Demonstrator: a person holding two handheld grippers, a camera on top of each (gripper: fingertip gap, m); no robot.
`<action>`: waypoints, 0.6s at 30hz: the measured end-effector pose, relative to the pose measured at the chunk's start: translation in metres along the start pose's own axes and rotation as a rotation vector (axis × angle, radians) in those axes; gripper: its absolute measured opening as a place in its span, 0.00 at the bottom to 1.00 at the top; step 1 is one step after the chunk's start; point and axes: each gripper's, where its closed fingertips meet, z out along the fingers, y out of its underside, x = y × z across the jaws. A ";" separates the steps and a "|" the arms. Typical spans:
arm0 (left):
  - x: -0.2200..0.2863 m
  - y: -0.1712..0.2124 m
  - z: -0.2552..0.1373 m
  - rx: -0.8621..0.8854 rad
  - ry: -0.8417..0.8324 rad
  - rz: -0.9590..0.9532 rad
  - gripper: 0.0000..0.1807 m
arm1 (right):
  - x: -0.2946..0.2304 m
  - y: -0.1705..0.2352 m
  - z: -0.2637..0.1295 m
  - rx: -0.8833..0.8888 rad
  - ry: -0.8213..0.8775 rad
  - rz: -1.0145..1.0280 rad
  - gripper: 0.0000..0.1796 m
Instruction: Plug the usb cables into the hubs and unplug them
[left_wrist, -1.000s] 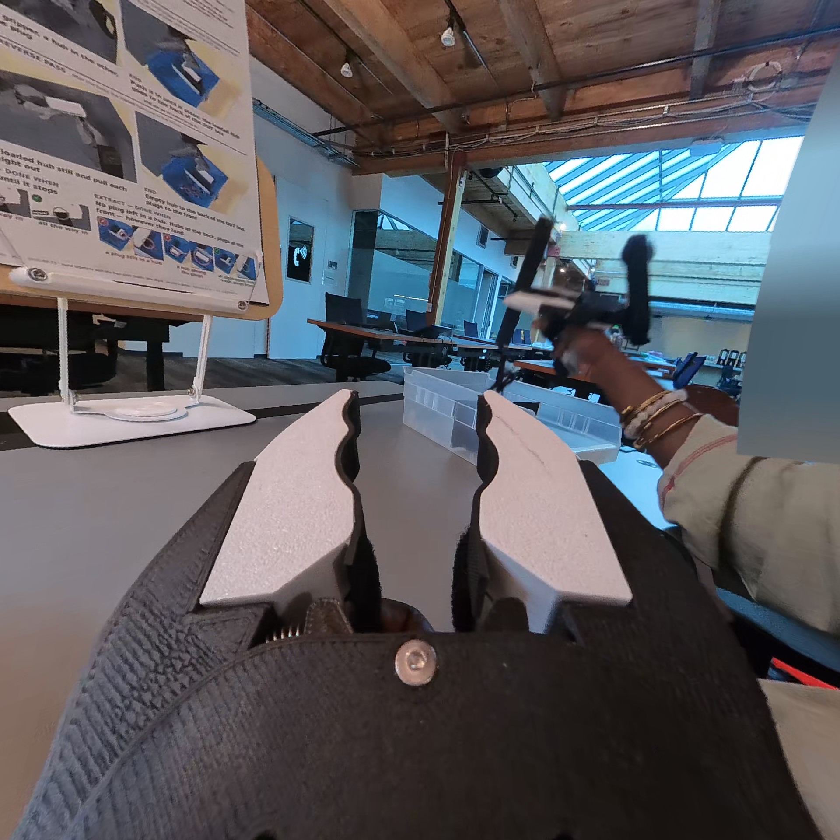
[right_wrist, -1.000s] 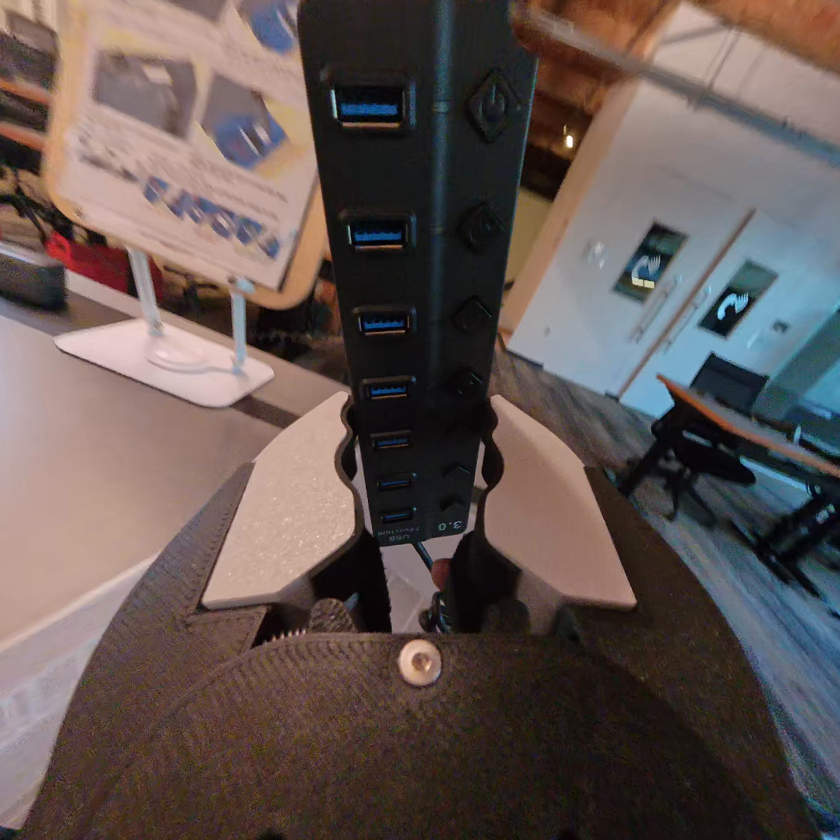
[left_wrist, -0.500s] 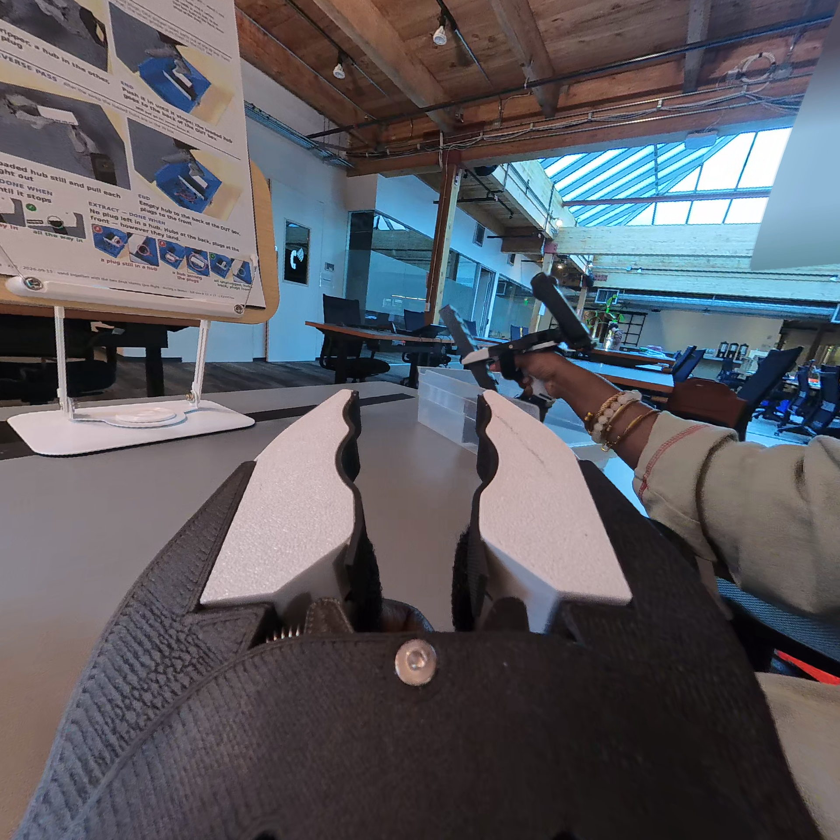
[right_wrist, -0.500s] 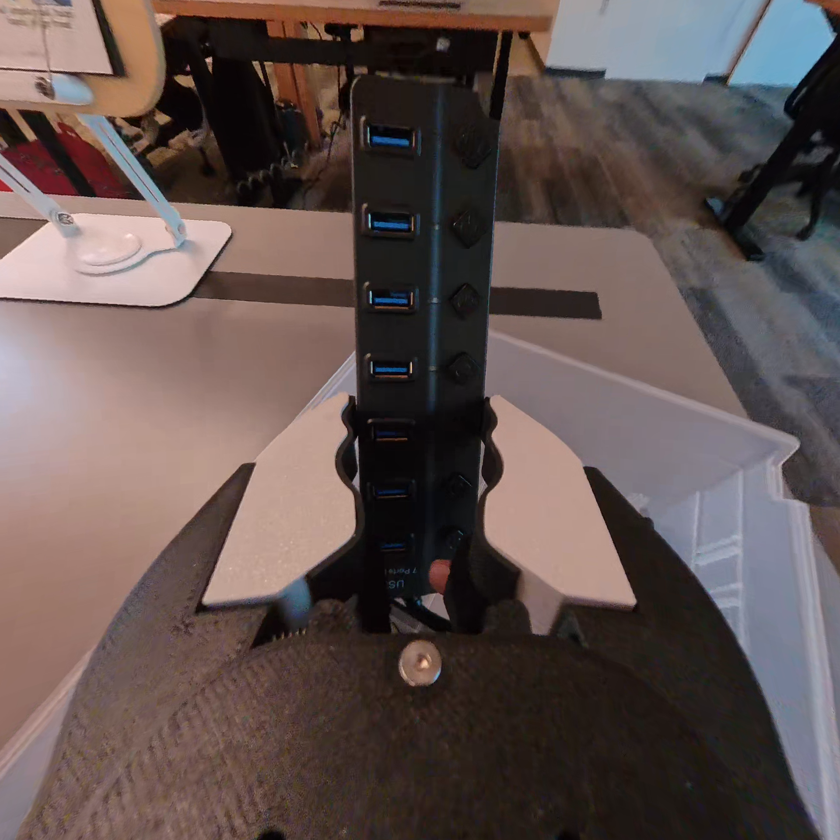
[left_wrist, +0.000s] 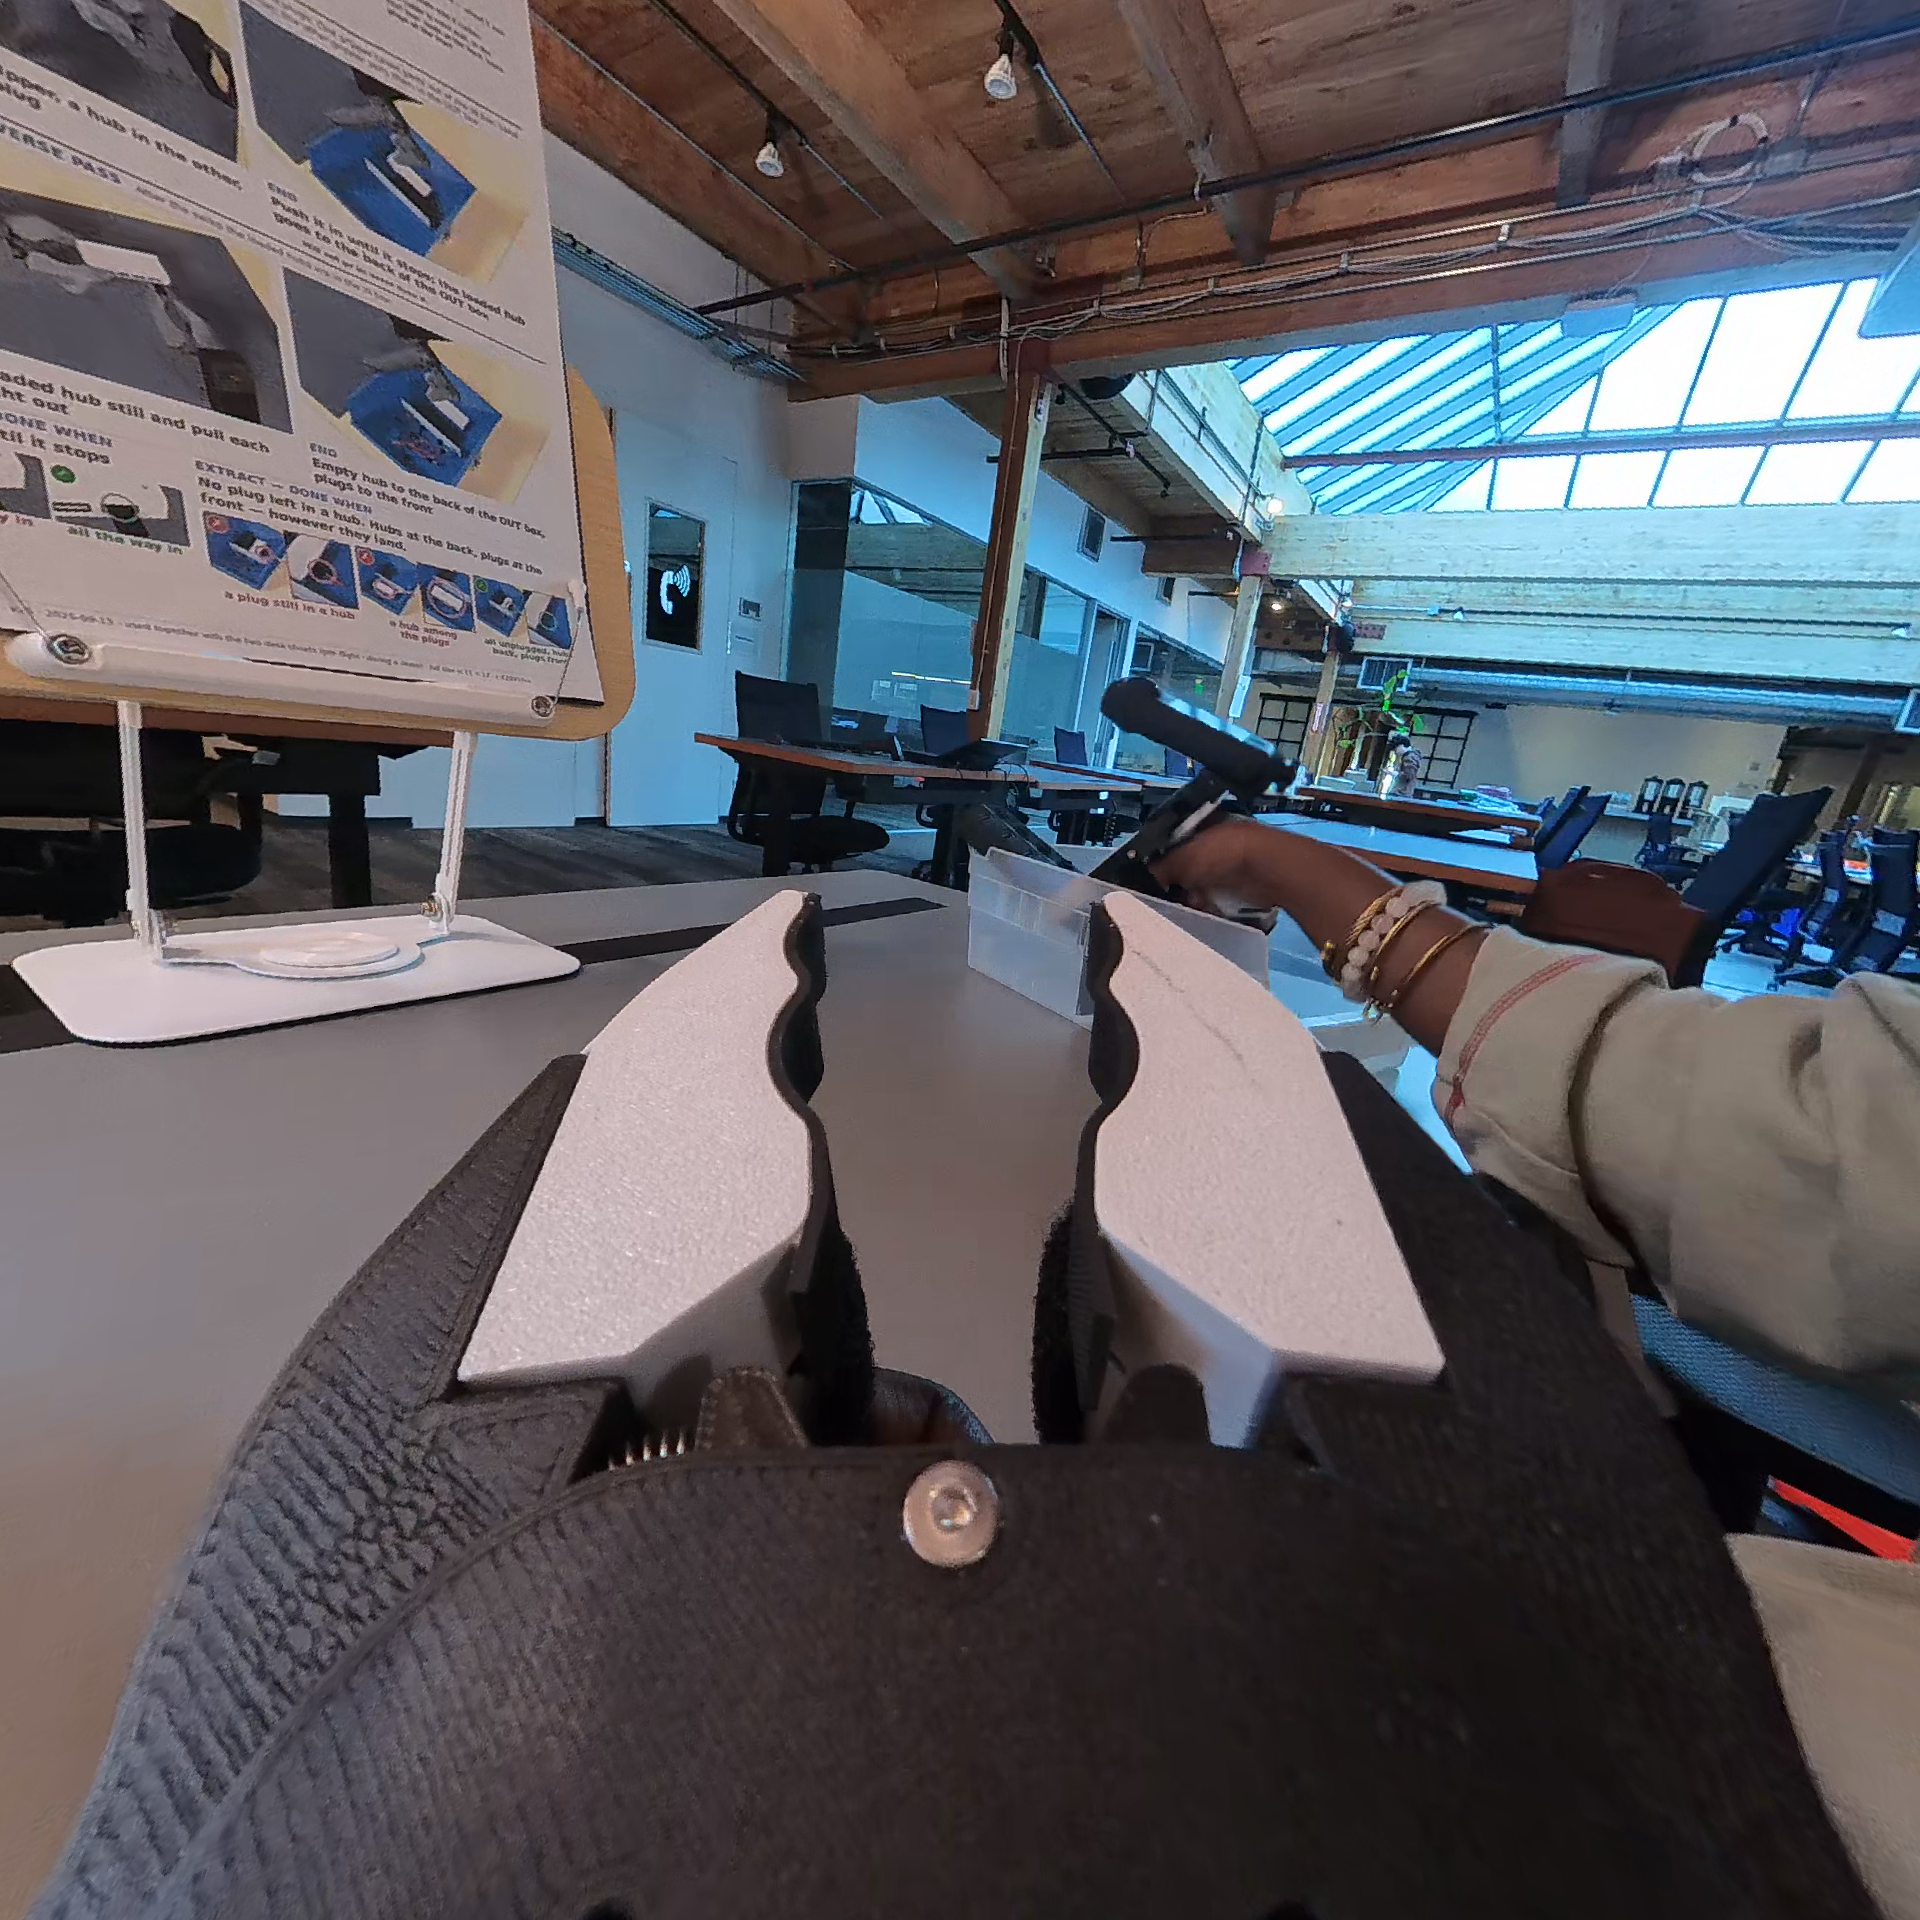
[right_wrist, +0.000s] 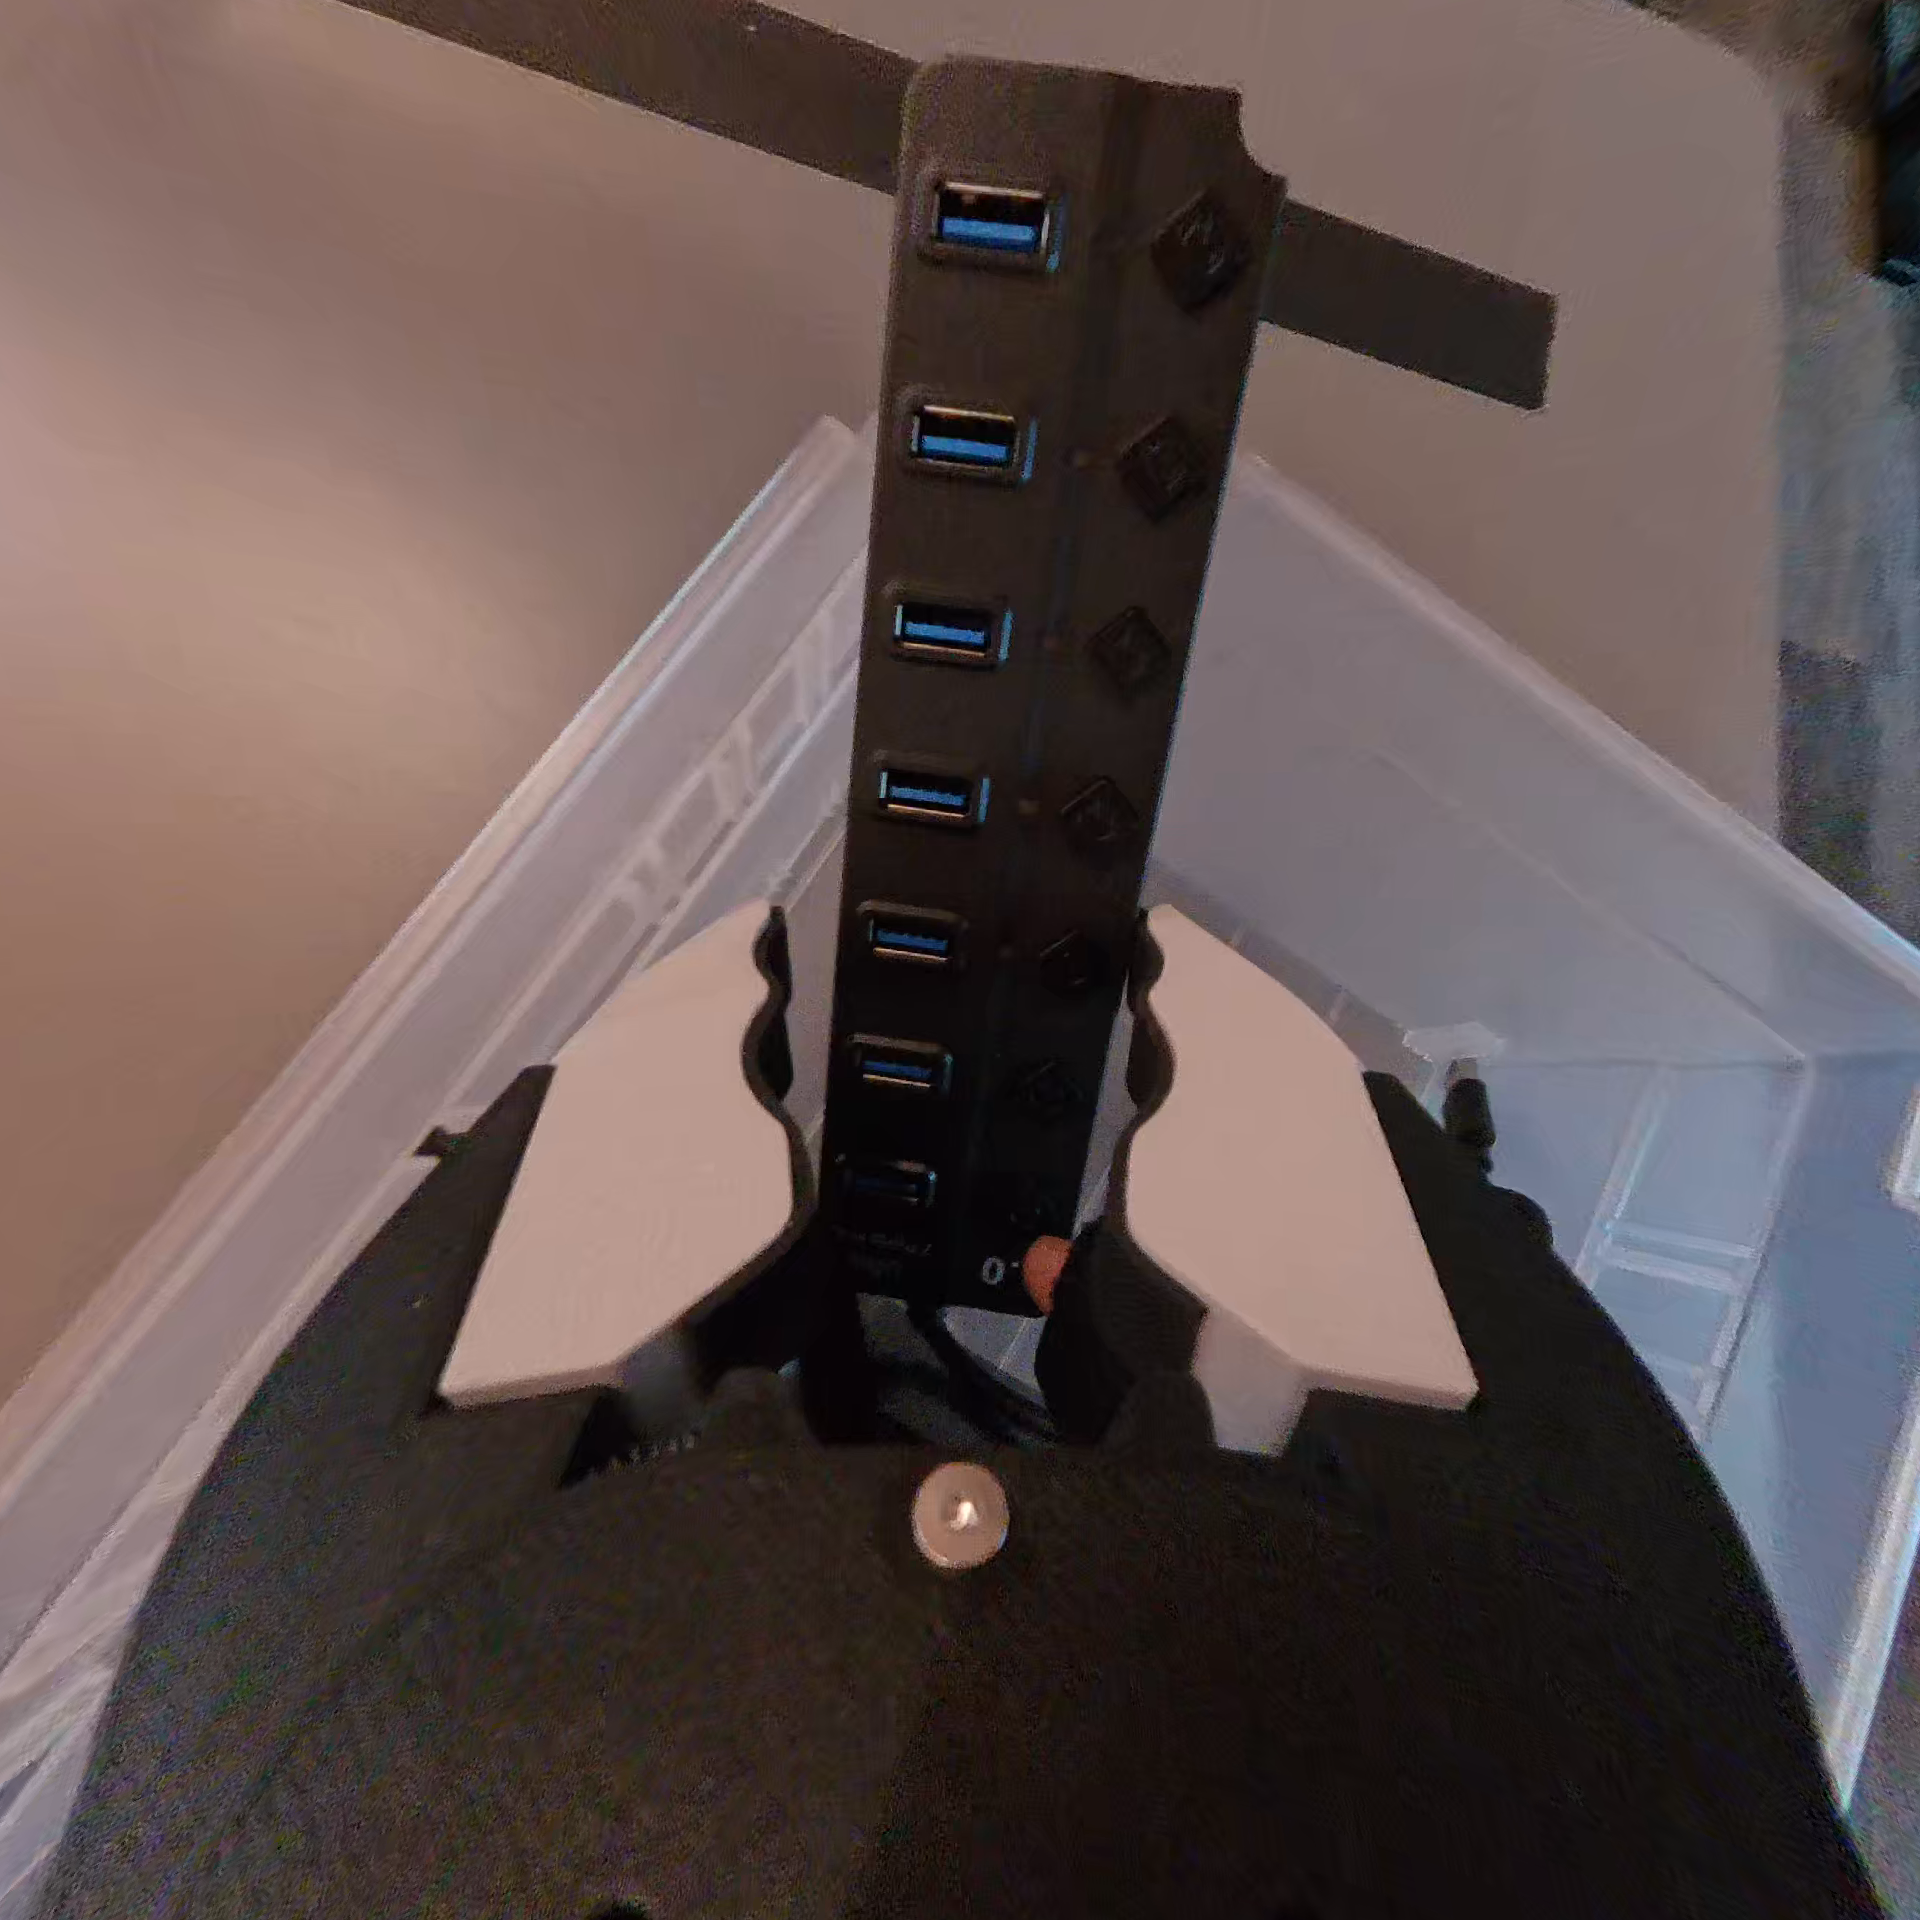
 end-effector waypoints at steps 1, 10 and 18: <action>0.000 0.000 0.000 0.000 0.000 0.001 0.27 | -0.002 -0.002 -0.003 0.005 -0.018 0.005 0.37; 0.001 0.000 0.000 -0.002 0.002 0.002 0.27 | -0.046 -0.018 -0.062 0.193 -0.189 0.049 0.22; 0.002 0.000 0.000 -0.004 0.004 0.011 0.27 | -0.126 0.041 -0.085 -0.006 -0.203 -0.162 0.27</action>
